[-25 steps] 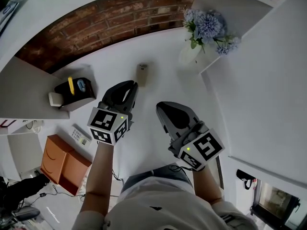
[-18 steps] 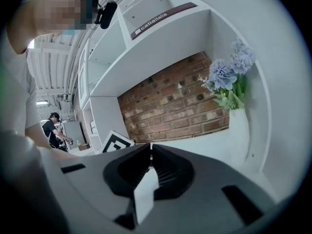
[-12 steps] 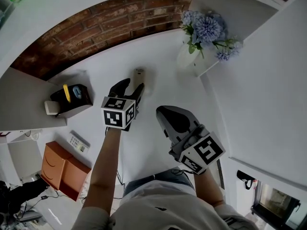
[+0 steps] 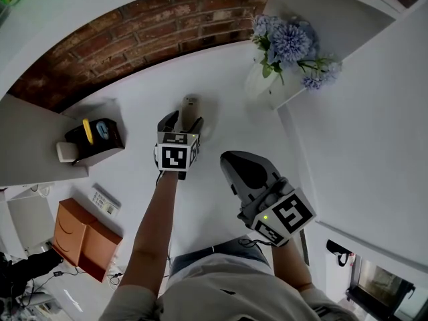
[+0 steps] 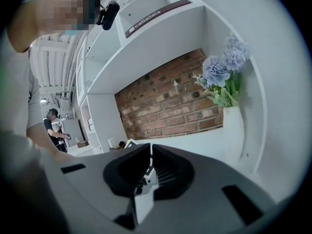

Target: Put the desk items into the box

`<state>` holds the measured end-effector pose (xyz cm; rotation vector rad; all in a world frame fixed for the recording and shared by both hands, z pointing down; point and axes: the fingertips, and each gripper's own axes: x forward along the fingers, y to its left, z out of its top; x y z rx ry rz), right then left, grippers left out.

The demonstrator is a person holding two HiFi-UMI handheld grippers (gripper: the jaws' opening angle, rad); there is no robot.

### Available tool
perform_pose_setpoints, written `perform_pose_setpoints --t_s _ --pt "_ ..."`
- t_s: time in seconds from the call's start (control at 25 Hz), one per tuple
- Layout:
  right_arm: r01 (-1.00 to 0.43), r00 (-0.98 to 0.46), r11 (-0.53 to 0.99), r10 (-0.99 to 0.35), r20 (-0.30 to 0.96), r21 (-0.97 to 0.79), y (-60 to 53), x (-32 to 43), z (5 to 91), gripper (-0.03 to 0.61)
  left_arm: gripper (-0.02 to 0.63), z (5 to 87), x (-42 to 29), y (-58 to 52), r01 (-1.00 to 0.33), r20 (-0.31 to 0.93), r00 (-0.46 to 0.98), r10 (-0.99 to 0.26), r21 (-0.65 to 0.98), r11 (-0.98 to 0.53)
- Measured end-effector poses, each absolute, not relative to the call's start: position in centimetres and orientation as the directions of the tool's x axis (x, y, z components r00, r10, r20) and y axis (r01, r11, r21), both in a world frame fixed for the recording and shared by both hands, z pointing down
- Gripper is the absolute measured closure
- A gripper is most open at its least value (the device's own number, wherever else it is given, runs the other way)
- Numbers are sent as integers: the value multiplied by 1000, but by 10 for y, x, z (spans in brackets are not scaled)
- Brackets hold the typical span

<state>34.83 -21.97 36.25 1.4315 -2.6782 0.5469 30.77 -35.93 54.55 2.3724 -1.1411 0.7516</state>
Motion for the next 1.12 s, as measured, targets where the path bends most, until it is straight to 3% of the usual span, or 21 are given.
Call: perform_pose_setpoints --t_s 0.6,1.12 --pt "-817 -565 504 -795 220 -280 -221 366 369 566 305 579 315 -366 -822 688 405 -602 -14 -569" --pt "-800 -588 526 -781 208 -287 -224 352 365 566 333 550 289 -352 -849 637 448 -627 85 -521"
